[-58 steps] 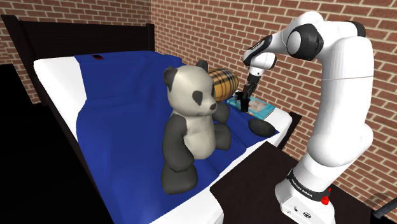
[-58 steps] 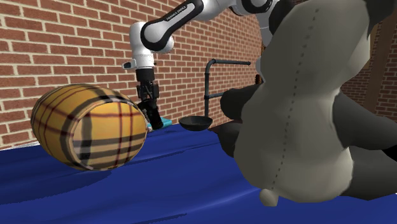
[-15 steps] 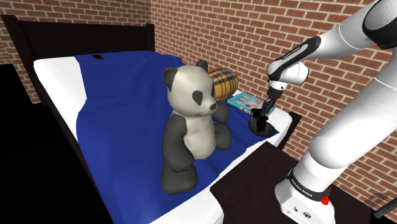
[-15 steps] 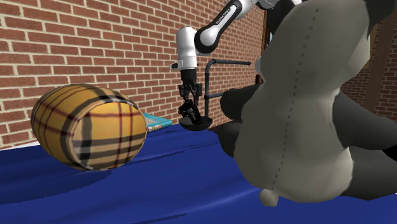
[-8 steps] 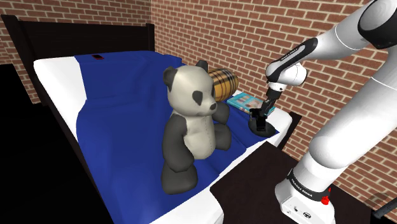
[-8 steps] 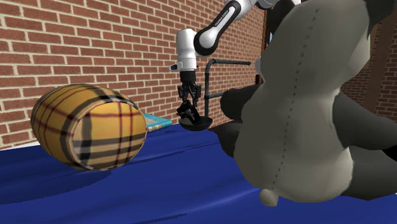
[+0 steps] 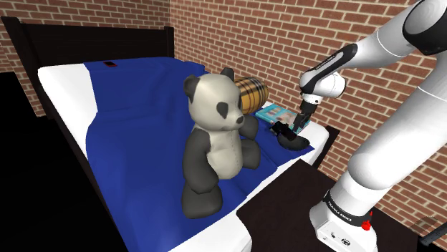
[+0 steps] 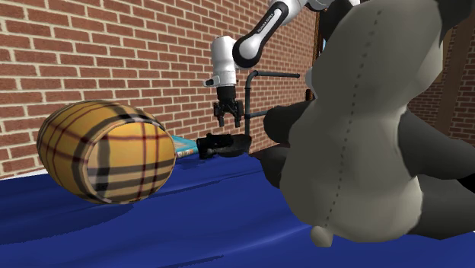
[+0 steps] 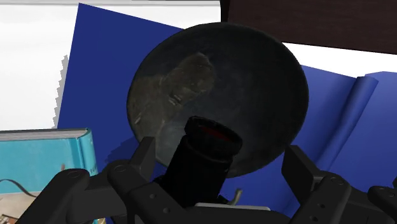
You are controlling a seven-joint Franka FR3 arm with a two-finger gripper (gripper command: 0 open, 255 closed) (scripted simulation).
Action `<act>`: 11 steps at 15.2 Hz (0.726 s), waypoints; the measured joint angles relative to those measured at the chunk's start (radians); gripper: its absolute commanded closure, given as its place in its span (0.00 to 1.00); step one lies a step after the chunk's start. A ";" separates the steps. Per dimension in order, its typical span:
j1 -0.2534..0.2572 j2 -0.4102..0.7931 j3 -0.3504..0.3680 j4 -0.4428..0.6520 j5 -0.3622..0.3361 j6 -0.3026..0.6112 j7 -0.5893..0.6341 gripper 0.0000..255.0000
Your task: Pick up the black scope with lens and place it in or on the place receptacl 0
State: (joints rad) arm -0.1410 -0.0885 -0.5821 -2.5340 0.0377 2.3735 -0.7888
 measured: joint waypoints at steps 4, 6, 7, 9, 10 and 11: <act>-0.011 -0.072 0.009 0.046 -0.052 -0.105 0.041 0.00; -0.016 -0.090 0.010 0.056 -0.064 -0.132 0.047 0.00; -0.016 -0.093 0.012 0.058 -0.066 -0.136 0.050 0.00; -0.017 -0.096 0.012 0.060 -0.068 -0.142 0.052 0.00; -0.017 -0.096 0.013 0.060 -0.068 -0.142 0.052 0.00; -0.017 -0.097 0.013 0.060 -0.069 -0.143 0.052 0.00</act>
